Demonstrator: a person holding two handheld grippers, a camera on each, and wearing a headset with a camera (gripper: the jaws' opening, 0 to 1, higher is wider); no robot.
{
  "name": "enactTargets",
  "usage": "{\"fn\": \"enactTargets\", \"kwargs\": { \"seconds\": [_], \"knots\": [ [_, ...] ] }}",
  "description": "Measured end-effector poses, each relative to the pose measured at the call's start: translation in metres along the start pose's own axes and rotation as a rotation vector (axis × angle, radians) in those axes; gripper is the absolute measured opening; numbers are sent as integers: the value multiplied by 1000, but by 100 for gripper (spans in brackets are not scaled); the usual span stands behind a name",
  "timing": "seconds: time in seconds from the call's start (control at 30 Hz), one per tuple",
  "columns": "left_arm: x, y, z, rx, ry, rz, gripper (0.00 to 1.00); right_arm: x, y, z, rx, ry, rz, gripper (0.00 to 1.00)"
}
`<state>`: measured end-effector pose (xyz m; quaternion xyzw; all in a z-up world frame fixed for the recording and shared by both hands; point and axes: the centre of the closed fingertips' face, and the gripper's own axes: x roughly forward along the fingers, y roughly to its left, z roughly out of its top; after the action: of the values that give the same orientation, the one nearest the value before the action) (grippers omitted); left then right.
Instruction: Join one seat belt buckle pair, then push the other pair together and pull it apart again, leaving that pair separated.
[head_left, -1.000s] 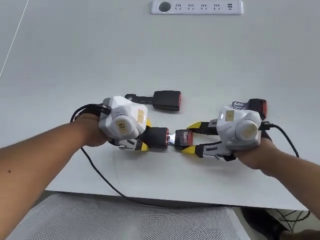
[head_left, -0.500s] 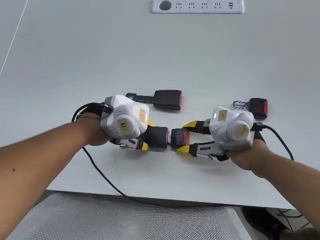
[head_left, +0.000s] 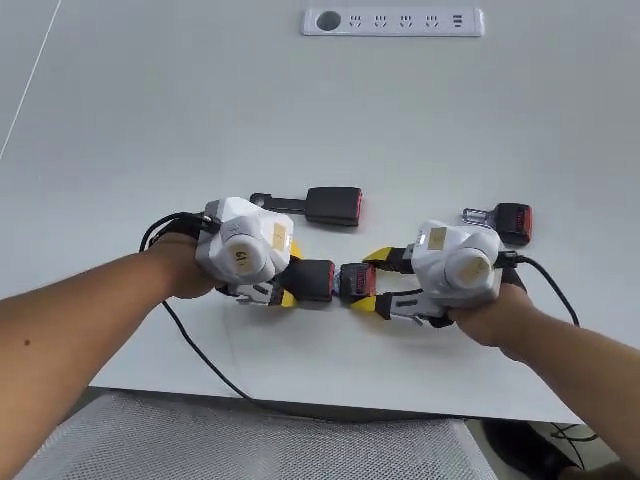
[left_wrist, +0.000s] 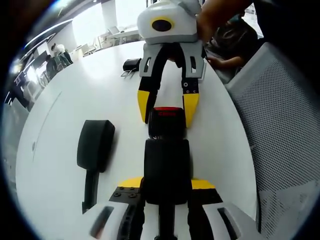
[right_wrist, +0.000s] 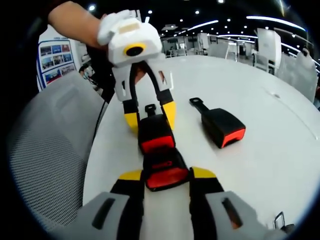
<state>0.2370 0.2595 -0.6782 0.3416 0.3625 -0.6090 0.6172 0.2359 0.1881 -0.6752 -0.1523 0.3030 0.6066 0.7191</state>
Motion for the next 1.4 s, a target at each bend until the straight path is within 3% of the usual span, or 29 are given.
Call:
{"fn": "enactTargets", "kwargs": {
  "seconds": [0.83,1.2,1.4],
  "knots": [
    [-1,0,2,-1,-106,-4,33,-1,3,2,12,-45,3,32],
    [-2,-2,4,3,-126,-24,33,-1,4,2,-64,-32,-7,31],
    [-3,-3,6,5,-130,-27,33,0,4,1,-66,-35,-12,31]
  ]
}}
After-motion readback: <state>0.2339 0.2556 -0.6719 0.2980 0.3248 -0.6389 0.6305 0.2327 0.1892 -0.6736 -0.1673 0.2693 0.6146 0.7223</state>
